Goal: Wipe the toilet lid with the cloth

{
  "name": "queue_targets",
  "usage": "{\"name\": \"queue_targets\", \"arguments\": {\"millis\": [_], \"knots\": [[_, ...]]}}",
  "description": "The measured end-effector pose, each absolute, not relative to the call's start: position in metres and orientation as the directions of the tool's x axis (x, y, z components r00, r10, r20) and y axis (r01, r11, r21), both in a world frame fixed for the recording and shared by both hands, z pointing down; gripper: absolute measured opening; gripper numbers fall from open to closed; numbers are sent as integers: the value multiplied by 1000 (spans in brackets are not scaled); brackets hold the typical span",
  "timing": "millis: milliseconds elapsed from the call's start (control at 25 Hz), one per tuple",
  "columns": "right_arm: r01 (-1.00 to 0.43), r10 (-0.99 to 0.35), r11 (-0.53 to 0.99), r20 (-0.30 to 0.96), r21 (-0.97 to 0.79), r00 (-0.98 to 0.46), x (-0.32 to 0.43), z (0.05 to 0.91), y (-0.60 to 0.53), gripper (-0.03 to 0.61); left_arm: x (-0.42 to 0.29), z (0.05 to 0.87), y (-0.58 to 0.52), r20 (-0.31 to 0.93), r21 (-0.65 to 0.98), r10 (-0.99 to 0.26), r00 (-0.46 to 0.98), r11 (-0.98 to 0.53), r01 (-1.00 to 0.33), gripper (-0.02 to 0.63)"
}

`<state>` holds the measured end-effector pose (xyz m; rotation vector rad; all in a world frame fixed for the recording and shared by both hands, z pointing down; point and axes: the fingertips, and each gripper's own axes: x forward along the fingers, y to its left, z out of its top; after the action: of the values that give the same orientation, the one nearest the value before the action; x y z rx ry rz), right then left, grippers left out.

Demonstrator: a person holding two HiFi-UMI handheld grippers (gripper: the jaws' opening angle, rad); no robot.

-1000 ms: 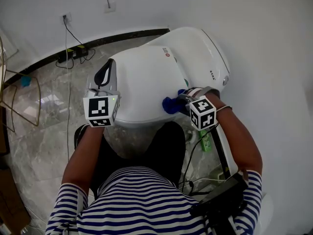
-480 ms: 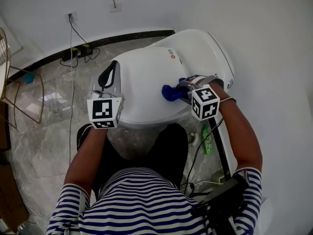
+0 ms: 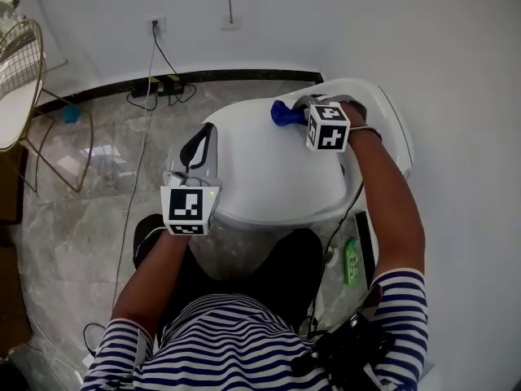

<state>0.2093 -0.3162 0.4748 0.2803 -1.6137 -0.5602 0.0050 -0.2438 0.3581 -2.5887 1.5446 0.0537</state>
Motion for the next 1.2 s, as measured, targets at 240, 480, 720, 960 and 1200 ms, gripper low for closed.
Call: {"name": "queue_targets", "arguments": {"millis": [240, 480, 720, 960, 1200], "knots": [[73, -517, 847, 848, 527, -119, 197, 488, -384, 63, -13, 366, -238, -73, -101, -889, 451, -443, -891, 5], [57, -522, 846, 846, 529, -107, 188, 509, -412, 61, -24, 370, -233, -64, -103, -901, 429, -421, -901, 5], [61, -509, 855, 857, 514, -82, 178, 519, -422, 63, -31, 369, -231, -65, -102, -906, 418, -411, -906, 5], [63, -479, 873, 875, 483, -72, 175, 529, -418, 61, -33, 369, -232, -66, -105, -909, 412, -405, -908, 5], [59, -476, 875, 876, 481, -82, 175, 522, -407, 61, -35, 365, -235, -72, -105, -905, 420, -412, -905, 5]]}}
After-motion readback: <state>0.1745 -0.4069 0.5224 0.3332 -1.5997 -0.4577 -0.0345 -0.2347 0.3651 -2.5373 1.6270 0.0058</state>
